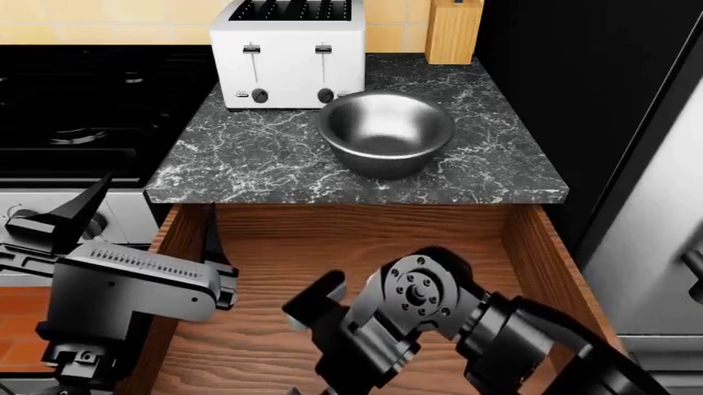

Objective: Place the bar in the bowl and close the drawer.

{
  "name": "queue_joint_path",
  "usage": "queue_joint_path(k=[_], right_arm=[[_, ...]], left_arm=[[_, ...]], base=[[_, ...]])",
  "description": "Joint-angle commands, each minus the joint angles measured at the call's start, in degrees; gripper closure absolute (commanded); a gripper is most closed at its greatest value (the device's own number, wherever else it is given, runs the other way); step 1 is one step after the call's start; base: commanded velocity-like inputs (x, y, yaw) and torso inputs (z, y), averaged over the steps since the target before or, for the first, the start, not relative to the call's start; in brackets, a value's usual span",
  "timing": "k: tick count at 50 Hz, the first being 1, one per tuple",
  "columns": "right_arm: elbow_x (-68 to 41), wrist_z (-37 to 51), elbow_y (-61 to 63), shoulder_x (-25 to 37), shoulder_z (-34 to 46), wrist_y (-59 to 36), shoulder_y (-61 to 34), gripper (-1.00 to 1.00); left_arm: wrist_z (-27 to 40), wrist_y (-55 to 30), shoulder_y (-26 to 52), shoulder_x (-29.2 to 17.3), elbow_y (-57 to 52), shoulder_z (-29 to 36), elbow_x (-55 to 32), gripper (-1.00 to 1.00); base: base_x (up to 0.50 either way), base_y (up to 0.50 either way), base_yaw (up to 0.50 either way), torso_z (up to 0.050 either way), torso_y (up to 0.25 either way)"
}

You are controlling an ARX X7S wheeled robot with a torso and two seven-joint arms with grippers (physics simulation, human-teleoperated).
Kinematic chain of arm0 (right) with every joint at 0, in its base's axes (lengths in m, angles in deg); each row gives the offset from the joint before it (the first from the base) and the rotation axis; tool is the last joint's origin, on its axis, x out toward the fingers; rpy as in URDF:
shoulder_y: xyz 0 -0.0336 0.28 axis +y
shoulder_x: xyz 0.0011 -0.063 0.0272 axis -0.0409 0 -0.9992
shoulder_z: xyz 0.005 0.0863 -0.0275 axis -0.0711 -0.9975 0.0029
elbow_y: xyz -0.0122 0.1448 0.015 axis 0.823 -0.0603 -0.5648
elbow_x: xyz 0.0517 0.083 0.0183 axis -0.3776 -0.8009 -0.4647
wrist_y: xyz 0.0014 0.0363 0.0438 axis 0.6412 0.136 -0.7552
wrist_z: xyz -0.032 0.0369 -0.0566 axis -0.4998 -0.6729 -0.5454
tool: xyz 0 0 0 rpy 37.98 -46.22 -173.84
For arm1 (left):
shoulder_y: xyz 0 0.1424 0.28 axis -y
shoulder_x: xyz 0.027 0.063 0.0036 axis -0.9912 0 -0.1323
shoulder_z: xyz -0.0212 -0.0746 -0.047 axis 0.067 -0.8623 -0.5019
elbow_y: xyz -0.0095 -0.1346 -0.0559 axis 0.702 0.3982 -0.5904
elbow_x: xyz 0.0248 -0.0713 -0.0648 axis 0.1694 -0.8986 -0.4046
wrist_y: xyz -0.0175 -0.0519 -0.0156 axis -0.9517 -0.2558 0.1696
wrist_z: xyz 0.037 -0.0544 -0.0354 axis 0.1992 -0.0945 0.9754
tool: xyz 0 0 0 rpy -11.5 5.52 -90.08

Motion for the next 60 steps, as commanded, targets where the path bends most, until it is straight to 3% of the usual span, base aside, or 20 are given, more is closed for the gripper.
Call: queue_joint_path(k=[1,60], right_arm=[[2.4,-1.8,0.1,0.2,3.2,1.7,1.1,-1.00],[11.0,-12.1,-2.2,-1.3,14.5,8.2,2.7,-1.00]], left_arm=[[-0.1,0.0,0.4,0.1,0.3,0.4,0.1,-1.00],[0.1,2.2,-1.4,-0.1,1.6,1.0,0.8,-1.00]], base=[[0.00,0.00,0.00,0.000,0.000],[0.00,0.00,0.00,0.000,0.000]])
